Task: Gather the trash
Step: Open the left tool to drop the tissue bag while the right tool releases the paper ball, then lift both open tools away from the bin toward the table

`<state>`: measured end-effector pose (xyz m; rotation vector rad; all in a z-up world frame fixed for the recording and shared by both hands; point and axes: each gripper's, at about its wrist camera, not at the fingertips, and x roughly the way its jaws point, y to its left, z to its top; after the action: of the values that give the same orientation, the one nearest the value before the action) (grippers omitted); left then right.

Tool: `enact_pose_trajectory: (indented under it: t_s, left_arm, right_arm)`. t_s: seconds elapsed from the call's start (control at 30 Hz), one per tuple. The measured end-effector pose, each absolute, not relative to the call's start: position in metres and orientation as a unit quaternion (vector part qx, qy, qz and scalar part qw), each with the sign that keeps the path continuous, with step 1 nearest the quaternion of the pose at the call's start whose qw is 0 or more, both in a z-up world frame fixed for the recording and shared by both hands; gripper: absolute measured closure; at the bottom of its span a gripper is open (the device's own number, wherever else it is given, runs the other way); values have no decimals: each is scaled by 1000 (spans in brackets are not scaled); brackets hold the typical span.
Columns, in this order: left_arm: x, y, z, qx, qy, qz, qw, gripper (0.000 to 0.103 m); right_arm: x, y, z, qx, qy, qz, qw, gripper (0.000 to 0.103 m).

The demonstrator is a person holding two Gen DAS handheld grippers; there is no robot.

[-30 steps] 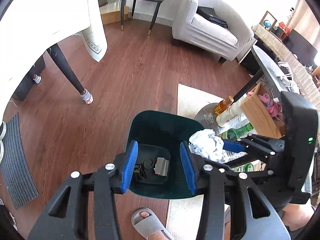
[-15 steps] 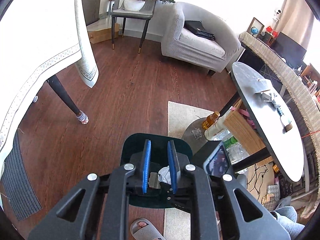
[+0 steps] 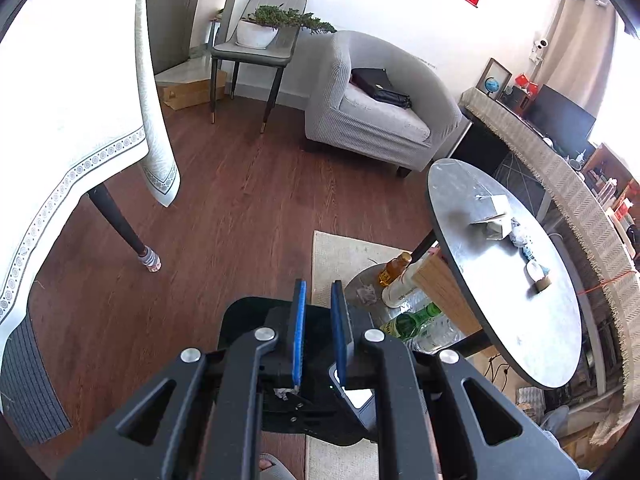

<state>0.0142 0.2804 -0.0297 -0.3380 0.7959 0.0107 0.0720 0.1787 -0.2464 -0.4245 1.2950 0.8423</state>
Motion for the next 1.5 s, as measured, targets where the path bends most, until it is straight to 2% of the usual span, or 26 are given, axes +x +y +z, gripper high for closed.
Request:
enact_pose_trajectory:
  t_s: [0.33,0.6,0.8,1.1,1.27,1.4,1.5]
  left_arm:
    - [11,280,-16,-162,368,11,916,89]
    - [9,269,6,-156,330,6,931,89]
    - [16,252,16,-149,316,-15,937,89]
    - [41,208,22,-144,315,-58,936,88]
    - [53,175,21,-137,316,-87,935,82]
    - [67,153,20,-144,315,-109,932,71]
    - [80,136,15,-142,321,-116,929,69]
  right_arm:
    - [45,158,-176,-209,509,423,720,45]
    - [33,129,-94,-183,435,452,757,61]
    - [44,92,-45,-153,395,443,790,62]
    - [68,31,-22,-127,384,388,828,65]
    - [77,-1,-20,-116,385,360,842,65]
    - [86,-33,-18,-101,381,332,857,65]
    - [91,-56,-19,-92,382,312,865,65]
